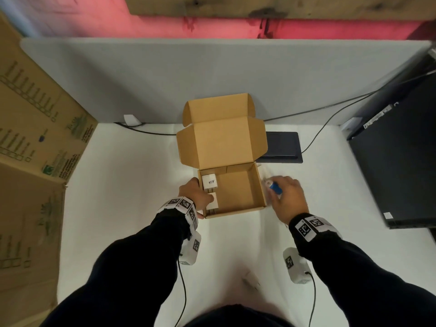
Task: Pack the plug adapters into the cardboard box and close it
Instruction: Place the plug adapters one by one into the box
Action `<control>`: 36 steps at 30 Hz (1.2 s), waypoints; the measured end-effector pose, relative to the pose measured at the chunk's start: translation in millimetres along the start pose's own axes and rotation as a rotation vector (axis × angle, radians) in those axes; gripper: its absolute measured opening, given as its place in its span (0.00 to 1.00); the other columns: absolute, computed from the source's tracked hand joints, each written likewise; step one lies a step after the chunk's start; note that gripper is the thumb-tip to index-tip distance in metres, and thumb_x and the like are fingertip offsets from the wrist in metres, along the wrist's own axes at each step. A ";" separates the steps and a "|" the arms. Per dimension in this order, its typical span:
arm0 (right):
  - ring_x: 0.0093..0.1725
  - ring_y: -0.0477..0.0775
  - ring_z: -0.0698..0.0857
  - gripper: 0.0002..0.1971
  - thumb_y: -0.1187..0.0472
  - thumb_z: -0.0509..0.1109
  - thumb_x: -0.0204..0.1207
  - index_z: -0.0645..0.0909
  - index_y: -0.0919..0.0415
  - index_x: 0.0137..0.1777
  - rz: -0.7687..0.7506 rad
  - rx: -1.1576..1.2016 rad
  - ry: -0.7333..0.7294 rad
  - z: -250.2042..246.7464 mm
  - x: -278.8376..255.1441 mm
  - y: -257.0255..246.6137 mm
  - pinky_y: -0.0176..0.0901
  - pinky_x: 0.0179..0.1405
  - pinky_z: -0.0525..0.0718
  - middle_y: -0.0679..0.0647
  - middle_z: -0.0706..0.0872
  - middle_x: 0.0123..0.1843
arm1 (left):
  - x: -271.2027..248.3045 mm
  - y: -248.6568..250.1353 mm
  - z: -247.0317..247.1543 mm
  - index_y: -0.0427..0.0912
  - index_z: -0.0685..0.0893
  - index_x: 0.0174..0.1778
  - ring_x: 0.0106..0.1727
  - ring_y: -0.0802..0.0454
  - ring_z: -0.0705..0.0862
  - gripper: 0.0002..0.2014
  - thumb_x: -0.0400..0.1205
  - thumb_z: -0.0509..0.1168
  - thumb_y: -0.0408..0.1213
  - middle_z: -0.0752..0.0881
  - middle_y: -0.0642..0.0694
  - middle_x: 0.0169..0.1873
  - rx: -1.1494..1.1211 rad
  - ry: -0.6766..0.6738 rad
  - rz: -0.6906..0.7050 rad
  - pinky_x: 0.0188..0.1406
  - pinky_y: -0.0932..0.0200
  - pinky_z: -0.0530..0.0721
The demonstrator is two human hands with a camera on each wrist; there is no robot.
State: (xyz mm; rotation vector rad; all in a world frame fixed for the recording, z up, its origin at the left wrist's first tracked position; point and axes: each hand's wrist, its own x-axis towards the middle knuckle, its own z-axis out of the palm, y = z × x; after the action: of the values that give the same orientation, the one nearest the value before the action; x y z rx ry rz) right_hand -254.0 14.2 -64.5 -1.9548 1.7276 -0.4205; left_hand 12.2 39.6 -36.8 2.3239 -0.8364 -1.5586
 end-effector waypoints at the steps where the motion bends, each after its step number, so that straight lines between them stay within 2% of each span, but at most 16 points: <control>1: 0.56 0.57 0.79 0.14 0.59 0.71 0.80 0.80 0.58 0.64 0.014 0.084 0.116 -4.3 1.3 -3.9 0.45 0.54 0.77 0.57 0.82 0.57 | 0.2 0.6 0.3 0.43 0.78 0.60 0.45 0.48 0.83 0.19 0.76 0.76 0.36 0.81 0.43 0.57 -0.006 0.012 0.007 0.35 0.39 0.95; 3: 0.51 0.50 0.79 0.14 0.58 0.71 0.81 0.80 0.60 0.64 -0.029 0.199 0.264 -14.9 4.2 -22.4 0.34 0.50 0.75 0.56 0.79 0.57 | 0.9 1.3 1.5 0.45 0.79 0.59 0.44 0.53 0.82 0.20 0.75 0.77 0.43 0.83 0.47 0.53 -0.012 0.037 0.029 0.33 0.41 0.95; 5: 0.46 0.47 0.79 0.14 0.56 0.69 0.82 0.81 0.58 0.65 -0.159 0.249 0.246 -20.5 7.6 -47.2 0.29 0.44 0.74 0.53 0.80 0.53 | 2.2 1.3 3.4 0.45 0.79 0.59 0.44 0.55 0.82 0.20 0.76 0.78 0.44 0.84 0.48 0.52 -0.026 0.044 0.041 0.33 0.40 0.95; 6: 0.43 0.47 0.80 0.15 0.55 0.69 0.82 0.80 0.56 0.66 -0.208 0.261 0.164 -20.4 9.2 -59.2 0.30 0.43 0.76 0.51 0.81 0.51 | 2.7 1.2 4.6 0.44 0.79 0.59 0.45 0.53 0.83 0.20 0.77 0.78 0.43 0.84 0.47 0.52 -0.033 0.041 0.041 0.33 0.40 0.95; 8: 0.43 0.47 0.83 0.15 0.55 0.69 0.82 0.77 0.51 0.68 -0.206 0.236 -0.103 -13.7 13.2 -79.6 0.35 0.44 0.82 0.48 0.84 0.46 | 3.2 1.1 4.6 0.44 0.78 0.60 0.50 0.47 0.86 0.19 0.77 0.78 0.38 0.83 0.46 0.54 -0.047 0.032 0.038 0.36 0.37 0.95; 11: 0.47 0.50 0.84 0.04 0.59 0.70 0.82 0.80 0.52 0.55 -0.079 0.044 -0.464 4.6 18.8 -98.0 0.45 0.51 0.85 0.48 0.84 0.46 | 3.5 2.2 3.5 0.44 0.78 0.61 0.57 0.40 0.87 0.20 0.77 0.78 0.35 0.84 0.44 0.56 -0.057 0.018 0.034 0.37 0.35 0.94; 13: 0.48 0.53 0.83 0.02 0.61 0.69 0.82 0.81 0.56 0.52 -0.005 -0.035 -0.557 17.5 23.5 -100.8 0.44 0.50 0.82 0.51 0.83 0.48 | 3.6 2.0 1.6 0.44 0.78 0.63 0.58 0.39 0.86 0.22 0.77 0.78 0.34 0.84 0.44 0.57 -0.054 0.003 0.034 0.37 0.34 0.94; 16: 0.51 0.54 0.83 0.04 0.61 0.71 0.81 0.85 0.56 0.53 0.039 -0.068 -0.583 33.2 28.5 -96.2 0.42 0.50 0.79 0.53 0.84 0.51 | 5.8 -0.2 0.2 0.44 0.78 0.65 0.58 0.40 0.86 0.23 0.76 0.78 0.32 0.83 0.44 0.59 -0.049 -0.013 0.037 0.37 0.33 0.94; 20: 0.50 0.53 0.84 0.04 0.61 0.71 0.81 0.86 0.57 0.53 0.047 -0.049 -0.560 41.2 26.5 -92.1 0.43 0.52 0.82 0.54 0.86 0.50 | 9.2 -1.9 2.6 0.46 0.77 0.65 0.58 0.41 0.86 0.26 0.74 0.79 0.33 0.83 0.48 0.55 -0.062 0.006 0.043 0.40 0.33 0.94; 24: 0.51 0.54 0.85 0.05 0.62 0.72 0.80 0.84 0.55 0.53 0.020 0.006 -0.526 40.6 22.3 -94.1 0.43 0.51 0.82 0.51 0.85 0.48 | 12.7 -3.3 9.6 0.48 0.75 0.63 0.52 0.44 0.86 0.33 0.66 0.84 0.45 0.85 0.49 0.52 0.011 0.071 0.095 0.48 0.39 0.94; 28: 0.56 0.59 0.85 0.12 0.66 0.68 0.81 0.81 0.58 0.63 0.008 -0.037 -0.489 26.2 19.9 -92.8 0.45 0.56 0.83 0.57 0.86 0.57 | 12.5 -1.2 17.1 0.47 0.74 0.63 0.44 0.46 0.83 0.36 0.65 0.85 0.47 0.85 0.46 0.53 0.095 0.102 0.139 0.46 0.44 0.92; 30: 0.52 0.57 0.85 0.10 0.64 0.67 0.82 0.82 0.58 0.61 -0.022 -0.003 -0.375 11.5 19.9 -89.9 0.46 0.55 0.84 0.57 0.87 0.53 | 13.3 0.1 17.7 0.47 0.74 0.63 0.45 0.45 0.84 0.35 0.65 0.85 0.47 0.85 0.45 0.55 0.108 0.088 0.146 0.47 0.44 0.92; 33: 0.39 0.51 0.85 0.04 0.63 0.69 0.79 0.85 0.58 0.49 -0.175 0.130 -0.018 -14.7 18.4 -78.1 0.34 0.44 0.82 0.52 0.88 0.41 | 13.9 0.2 14.9 0.48 0.73 0.66 0.51 0.43 0.86 0.39 0.63 0.85 0.48 0.85 0.45 0.56 0.080 0.060 0.119 0.49 0.39 0.93; 34: 0.38 0.50 0.84 0.03 0.64 0.70 0.78 0.85 0.58 0.48 -0.168 0.128 0.086 -20.9 18.6 -69.2 0.30 0.41 0.80 0.51 0.87 0.40 | 14.8 -1.3 14.3 0.49 0.71 0.70 0.55 0.42 0.86 0.44 0.61 0.85 0.50 0.85 0.45 0.58 0.064 0.060 0.101 0.50 0.37 0.93; 35: 0.40 0.52 0.83 0.03 0.64 0.70 0.77 0.85 0.58 0.48 -0.114 0.101 0.153 -27.6 18.5 -58.5 0.32 0.42 0.79 0.52 0.86 0.43 | 14.5 -2.6 13.9 0.51 0.68 0.74 0.57 0.41 0.86 0.50 0.58 0.86 0.53 0.84 0.46 0.59 0.053 0.063 0.091 0.51 0.36 0.93; 36: 0.45 0.55 0.83 0.06 0.63 0.70 0.76 0.84 0.58 0.51 -0.013 0.053 0.165 -30.9 19.7 -44.1 0.38 0.46 0.81 0.55 0.85 0.48 | 14.1 -3.5 14.0 0.52 0.65 0.76 0.59 0.40 0.86 0.54 0.56 0.86 0.54 0.84 0.46 0.60 0.056 0.069 0.088 0.50 0.36 0.93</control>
State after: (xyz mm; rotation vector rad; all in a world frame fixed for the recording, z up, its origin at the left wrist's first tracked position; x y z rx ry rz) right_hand -230.9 -6.7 -16.4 -1.9419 1.7857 -0.6420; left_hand 4.6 36.2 -55.2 2.3304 -0.9630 -1.4295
